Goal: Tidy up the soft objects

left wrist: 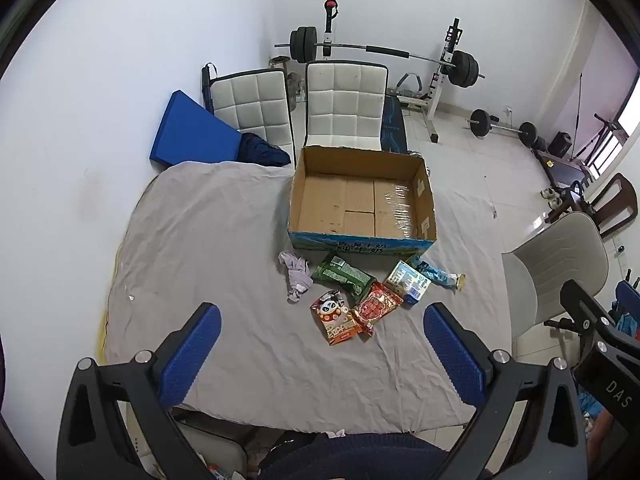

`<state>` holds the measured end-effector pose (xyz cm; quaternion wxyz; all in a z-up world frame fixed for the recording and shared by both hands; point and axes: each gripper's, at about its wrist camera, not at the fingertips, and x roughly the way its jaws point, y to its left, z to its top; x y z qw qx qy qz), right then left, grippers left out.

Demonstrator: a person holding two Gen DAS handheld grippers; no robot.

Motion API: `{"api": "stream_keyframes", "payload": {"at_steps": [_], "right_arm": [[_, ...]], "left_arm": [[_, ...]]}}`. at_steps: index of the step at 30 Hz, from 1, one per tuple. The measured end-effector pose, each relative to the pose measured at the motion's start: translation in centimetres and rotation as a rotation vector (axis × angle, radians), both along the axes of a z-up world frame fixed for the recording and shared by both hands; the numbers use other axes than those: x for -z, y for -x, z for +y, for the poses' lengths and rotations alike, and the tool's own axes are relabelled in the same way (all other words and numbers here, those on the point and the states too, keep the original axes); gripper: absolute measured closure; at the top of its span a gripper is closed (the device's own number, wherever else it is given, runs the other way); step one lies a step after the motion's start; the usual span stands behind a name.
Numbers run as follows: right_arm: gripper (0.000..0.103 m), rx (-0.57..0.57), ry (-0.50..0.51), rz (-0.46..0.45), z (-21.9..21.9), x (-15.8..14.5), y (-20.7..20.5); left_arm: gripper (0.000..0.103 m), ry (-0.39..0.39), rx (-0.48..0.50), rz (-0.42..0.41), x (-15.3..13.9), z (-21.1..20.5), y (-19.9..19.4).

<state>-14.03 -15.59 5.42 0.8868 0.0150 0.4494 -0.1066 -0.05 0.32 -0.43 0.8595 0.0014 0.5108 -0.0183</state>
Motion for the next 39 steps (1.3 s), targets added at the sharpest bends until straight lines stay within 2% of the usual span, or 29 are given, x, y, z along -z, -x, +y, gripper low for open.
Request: {"api": "stream_keyframes", "payload": {"at_steps": [15, 39], "right_arm": [[0.0, 0.015, -0.024, 0.058, 0.0, 1.3, 0.0], [0.0, 0.014, -0.033, 0.065, -0.3, 2.4, 0.6]], "left_arm": [[0.0, 0.006, 0.009, 0.051, 0.8, 0.1, 0.3], [0.0, 0.01, 0.001, 0.063, 1.1, 0.6, 0.6]]}}
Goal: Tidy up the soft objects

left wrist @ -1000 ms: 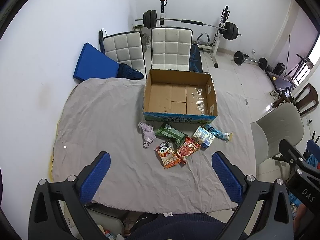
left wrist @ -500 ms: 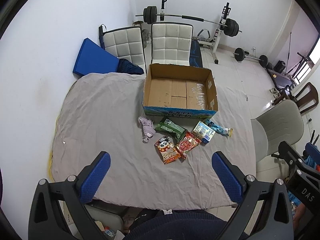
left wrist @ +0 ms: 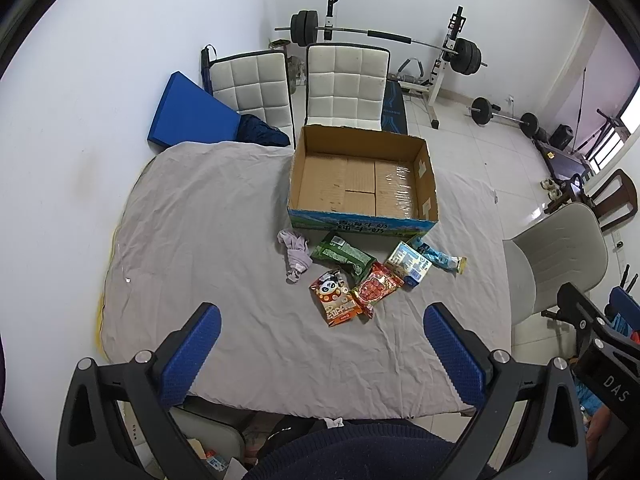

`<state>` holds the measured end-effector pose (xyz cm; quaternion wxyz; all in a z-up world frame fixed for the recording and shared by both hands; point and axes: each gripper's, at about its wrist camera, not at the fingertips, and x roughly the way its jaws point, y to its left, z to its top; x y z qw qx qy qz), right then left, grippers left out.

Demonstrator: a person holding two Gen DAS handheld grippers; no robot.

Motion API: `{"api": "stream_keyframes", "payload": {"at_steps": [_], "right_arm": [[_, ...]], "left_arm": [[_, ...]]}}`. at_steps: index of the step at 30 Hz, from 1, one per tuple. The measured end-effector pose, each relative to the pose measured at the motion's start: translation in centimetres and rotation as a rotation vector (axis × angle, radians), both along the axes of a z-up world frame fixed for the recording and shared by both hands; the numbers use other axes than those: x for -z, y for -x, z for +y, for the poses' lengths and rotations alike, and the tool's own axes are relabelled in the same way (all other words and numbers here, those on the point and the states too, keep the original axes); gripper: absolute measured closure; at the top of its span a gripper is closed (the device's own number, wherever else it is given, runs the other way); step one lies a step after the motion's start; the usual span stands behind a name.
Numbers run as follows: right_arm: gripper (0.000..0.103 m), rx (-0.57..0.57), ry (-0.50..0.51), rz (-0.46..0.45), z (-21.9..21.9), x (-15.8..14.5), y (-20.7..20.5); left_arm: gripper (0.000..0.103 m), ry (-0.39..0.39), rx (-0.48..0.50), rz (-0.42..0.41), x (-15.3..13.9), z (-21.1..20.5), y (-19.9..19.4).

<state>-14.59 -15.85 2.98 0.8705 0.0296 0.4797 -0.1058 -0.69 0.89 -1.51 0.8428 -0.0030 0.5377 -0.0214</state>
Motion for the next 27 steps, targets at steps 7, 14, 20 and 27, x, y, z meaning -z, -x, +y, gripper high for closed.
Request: {"api": "stream_keyframes", "payload": {"at_steps": [7, 14, 20, 27], "right_arm": [[0.0, 0.006, -0.003, 0.004, 0.0, 0.08, -0.04], [0.0, 0.011, -0.004, 0.0, -0.15, 0.18, -0.14], [0.0, 0.01, -0.006, -0.001, -0.18, 0.14, -0.16], [0.0, 0.012, -0.006, -0.008, -0.44, -0.29, -0.25]], "left_arm": [[0.0, 0.0, 0.001, 0.006, 0.24, 0.28, 0.19], [0.0, 0.003, -0.001, 0.006, 0.12, 0.21, -0.04], [0.0, 0.001, -0.003, 0.003, 0.04, 0.15, -0.15], [0.0, 0.0, -0.005, -0.002, -0.26, -0.07, -0.57]]}}
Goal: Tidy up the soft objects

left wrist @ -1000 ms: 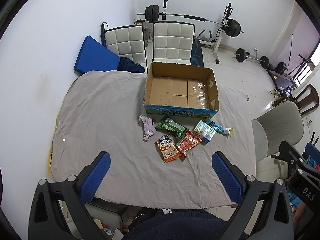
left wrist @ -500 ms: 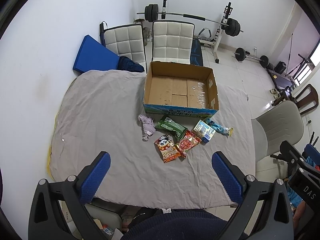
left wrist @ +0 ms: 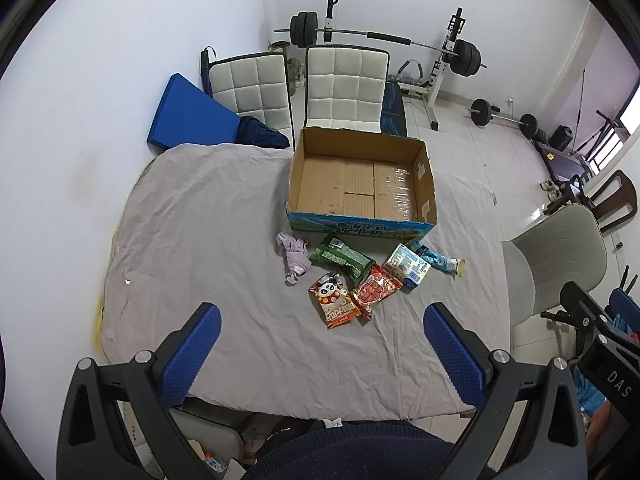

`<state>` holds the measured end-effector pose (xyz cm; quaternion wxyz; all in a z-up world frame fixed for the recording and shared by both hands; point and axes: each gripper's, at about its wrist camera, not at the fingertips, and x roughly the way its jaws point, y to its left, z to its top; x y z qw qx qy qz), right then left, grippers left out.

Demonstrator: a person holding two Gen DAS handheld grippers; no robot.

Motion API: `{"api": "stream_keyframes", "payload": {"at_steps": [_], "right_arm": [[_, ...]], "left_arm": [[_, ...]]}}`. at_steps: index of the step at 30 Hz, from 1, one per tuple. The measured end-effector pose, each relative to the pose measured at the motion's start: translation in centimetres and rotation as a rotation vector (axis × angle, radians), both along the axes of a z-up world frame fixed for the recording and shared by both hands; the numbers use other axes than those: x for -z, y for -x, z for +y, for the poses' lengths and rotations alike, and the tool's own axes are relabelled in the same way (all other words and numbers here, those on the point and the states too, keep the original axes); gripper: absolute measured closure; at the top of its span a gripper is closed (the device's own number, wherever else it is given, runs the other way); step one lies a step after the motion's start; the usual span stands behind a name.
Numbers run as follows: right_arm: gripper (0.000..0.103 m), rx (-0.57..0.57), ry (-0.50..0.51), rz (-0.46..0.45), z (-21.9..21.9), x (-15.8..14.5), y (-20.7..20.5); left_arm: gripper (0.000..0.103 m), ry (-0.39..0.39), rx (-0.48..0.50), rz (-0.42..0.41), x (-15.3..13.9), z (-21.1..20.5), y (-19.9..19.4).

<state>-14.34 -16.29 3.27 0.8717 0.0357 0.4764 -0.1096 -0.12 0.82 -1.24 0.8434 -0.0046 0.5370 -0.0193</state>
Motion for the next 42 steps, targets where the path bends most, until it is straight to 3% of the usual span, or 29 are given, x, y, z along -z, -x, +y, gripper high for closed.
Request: {"api": "stream_keyframes", "payload": {"at_steps": [22, 27, 30, 34, 36, 40, 42], "right_arm": [[0.0, 0.01, -0.023, -0.013, -0.6, -0.4, 0.0], [0.0, 0.028, -0.044, 0.014, -2.0, 1.4, -1.5], [0.0, 0.033, -0.089, 0.087, -3.1, 5.4, -4.2], [0.0, 0.05, -0.228, 0.261, -4.2, 15.4, -8.8], [0.0, 0.062, -0.3, 0.341, -4.3, 20.5, -10.5], [0.0, 0.126, -0.364, 0.459, -3.6, 30.8, -13.1], [0.0, 0.161, -0.403, 0.524, -3.1, 35.5, -14.2]], "left_arm": [[0.0, 0.007, 0.01, -0.005, 0.5, -1.0, 0.5], [0.0, -0.01, -0.055, -0.011, 2.9, -0.1, -2.4], [0.0, -0.041, -0.102, 0.01, 6.2, 1.1, -4.9], [0.0, -0.12, -0.13, 0.1, 14.4, 2.6, -8.4], [0.0, -0.173, -0.131, 0.227, 20.0, 3.1, -10.1], [0.0, -0.145, -0.137, 0.375, 28.0, 3.7, -11.4], [0.0, -0.136, -0.138, 0.396, 30.8, 3.5, -11.5]]}}
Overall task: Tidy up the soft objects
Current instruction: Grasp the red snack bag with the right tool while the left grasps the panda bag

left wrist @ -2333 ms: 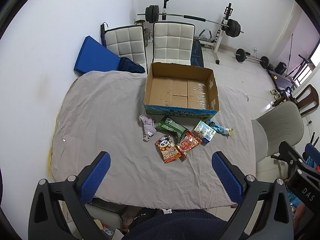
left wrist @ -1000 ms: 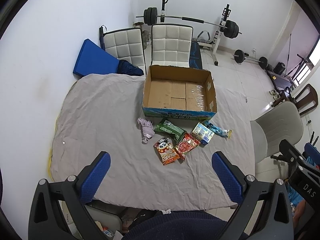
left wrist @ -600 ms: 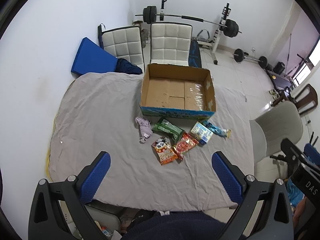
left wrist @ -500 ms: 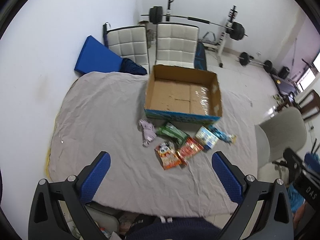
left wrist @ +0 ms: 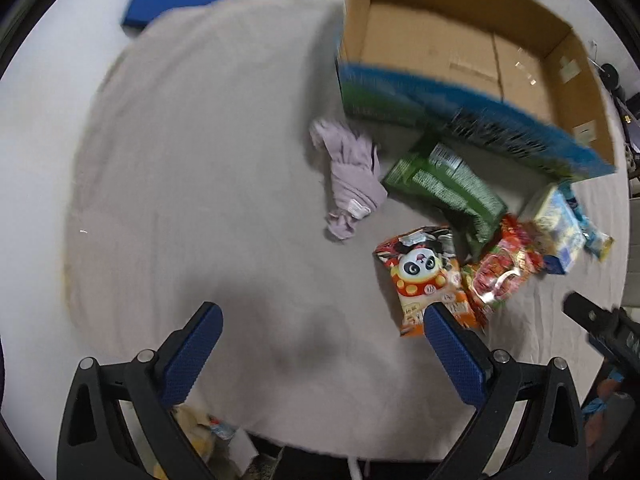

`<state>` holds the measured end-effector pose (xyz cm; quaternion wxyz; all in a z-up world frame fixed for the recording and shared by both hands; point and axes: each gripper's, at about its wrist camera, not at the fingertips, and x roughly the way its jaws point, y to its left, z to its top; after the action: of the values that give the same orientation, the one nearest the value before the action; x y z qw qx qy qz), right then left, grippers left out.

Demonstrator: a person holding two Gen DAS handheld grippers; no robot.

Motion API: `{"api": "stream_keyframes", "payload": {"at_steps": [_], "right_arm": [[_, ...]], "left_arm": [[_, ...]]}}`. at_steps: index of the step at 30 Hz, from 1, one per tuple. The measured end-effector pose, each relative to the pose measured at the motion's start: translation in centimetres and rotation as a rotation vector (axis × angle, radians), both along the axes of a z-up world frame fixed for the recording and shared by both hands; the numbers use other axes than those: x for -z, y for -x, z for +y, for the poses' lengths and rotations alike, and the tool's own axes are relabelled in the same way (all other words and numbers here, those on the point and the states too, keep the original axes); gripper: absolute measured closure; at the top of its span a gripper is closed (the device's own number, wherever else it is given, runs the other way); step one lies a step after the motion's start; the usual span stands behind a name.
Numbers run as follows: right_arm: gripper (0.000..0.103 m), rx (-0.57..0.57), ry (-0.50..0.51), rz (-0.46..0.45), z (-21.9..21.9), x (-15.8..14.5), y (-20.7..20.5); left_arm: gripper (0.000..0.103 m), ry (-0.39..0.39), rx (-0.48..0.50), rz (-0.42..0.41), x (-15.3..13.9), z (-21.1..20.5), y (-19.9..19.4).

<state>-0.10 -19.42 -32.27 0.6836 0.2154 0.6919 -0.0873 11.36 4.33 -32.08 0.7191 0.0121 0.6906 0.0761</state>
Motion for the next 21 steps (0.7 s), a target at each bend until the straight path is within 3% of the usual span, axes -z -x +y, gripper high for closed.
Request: {"api": "stream_keyframes", "payload": {"at_steps": [2, 7, 10, 14, 17, 21], "right_arm": [[0.0, 0.039, -0.037, 0.026, 0.5, 2.8, -0.9], [0.0, 0.121, -0.115, 0.086, 1.8, 8.0, -2.6], [0.0, 0.145, -0.148, 0.102, 2.9, 10.1, -3.6], [0.001, 0.138, -0.131, 0.146, 4.7, 12.4, -4.4], [0.001, 0.126, -0.105, 0.161, 5.8, 13.5, -4.8], [0.012, 0.057, -0.063, 0.187, 7.3, 14.0, -5.0]], "left_arm": [[0.0, -0.057, 0.025, 0.054, 2.8, -0.4, -0.2], [0.0, -0.013, 0.056, 0.13, 7.7, -0.4, 0.4], [0.0, 0.061, 0.044, 0.002, 7.8, 0.6, 1.4], [0.0, 0.079, 0.086, -0.057, 9.3, 1.7, 2.4], [0.002, 0.093, 0.101, -0.046, 10.6, 3.0, 3.1], [0.002, 0.236, 0.013, 0.011, 10.8, 4.6, 2.7]]}}
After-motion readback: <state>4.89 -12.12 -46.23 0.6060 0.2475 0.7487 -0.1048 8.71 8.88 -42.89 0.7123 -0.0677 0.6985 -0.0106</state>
